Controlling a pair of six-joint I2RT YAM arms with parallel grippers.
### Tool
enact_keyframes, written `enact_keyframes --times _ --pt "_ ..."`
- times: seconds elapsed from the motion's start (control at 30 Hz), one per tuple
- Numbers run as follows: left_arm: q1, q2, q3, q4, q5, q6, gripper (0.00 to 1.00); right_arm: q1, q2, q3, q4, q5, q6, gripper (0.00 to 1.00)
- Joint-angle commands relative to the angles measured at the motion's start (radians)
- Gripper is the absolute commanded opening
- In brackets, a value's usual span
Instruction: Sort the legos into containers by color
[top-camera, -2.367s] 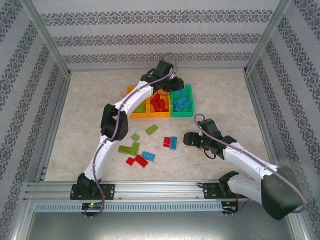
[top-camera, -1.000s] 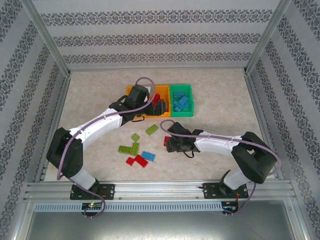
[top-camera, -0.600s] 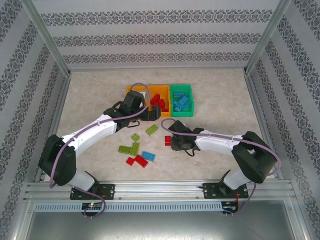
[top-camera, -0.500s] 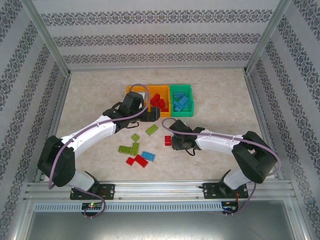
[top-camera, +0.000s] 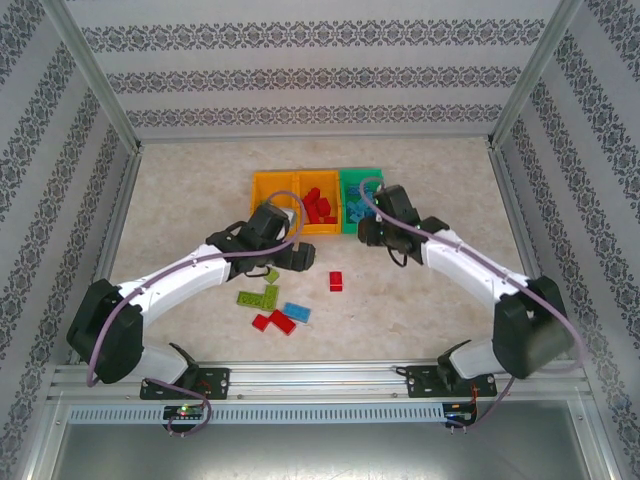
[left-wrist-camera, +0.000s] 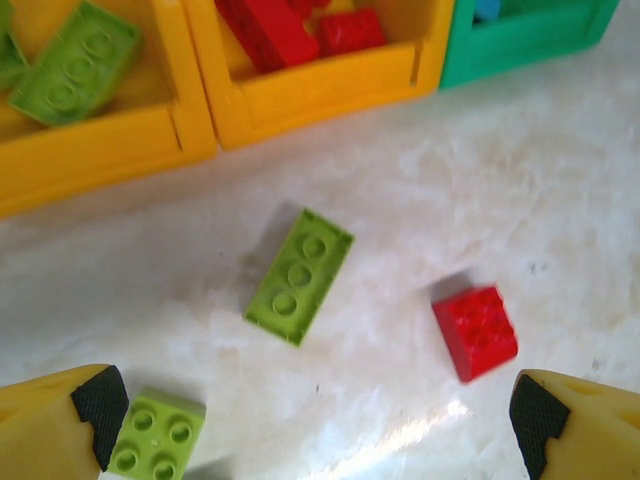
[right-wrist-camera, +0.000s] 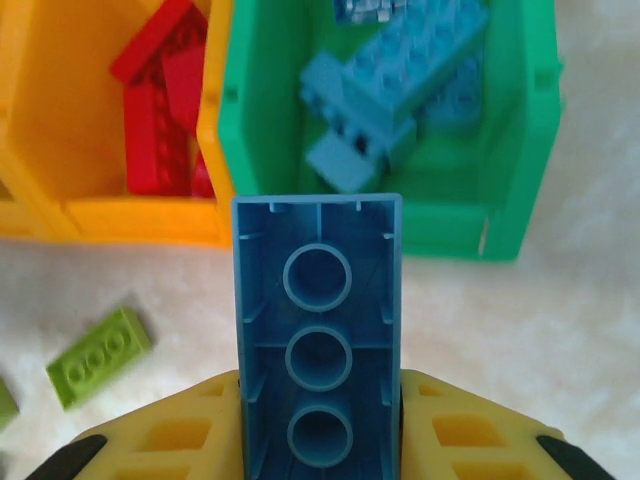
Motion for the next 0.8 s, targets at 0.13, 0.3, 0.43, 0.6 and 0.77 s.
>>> enact_keyframes --times 0.13,0.3,0.43,0.6,0.77 --pt "-0.082 0.002 -0.034 -0.092 -0.004 0.107 1.00 -0.088 0.234 0.218 -0.019 -0.095 -0.068 0.28" --pt "-0.140 0.054 -0.025 -0.118 -0.018 0.058 1.00 -0.124 0.361 0.312 -0.033 -0.119 -0.067 0.31" --pt "-0.182 0.109 -0.020 -0.143 -0.029 0.000 1.00 -0.145 0.428 0.355 -0.027 -0.149 -0.054 0.31" --pt "-0.228 0.135 -0.015 -0.162 -0.044 -0.071 1.00 -0.153 0.454 0.374 -0.028 -0.159 -0.055 0.41" --pt "-0.269 0.178 -0.002 -0.178 -0.056 -0.110 0.99 -0.154 0.438 0.358 -0.015 -0.175 -0.046 0.54"
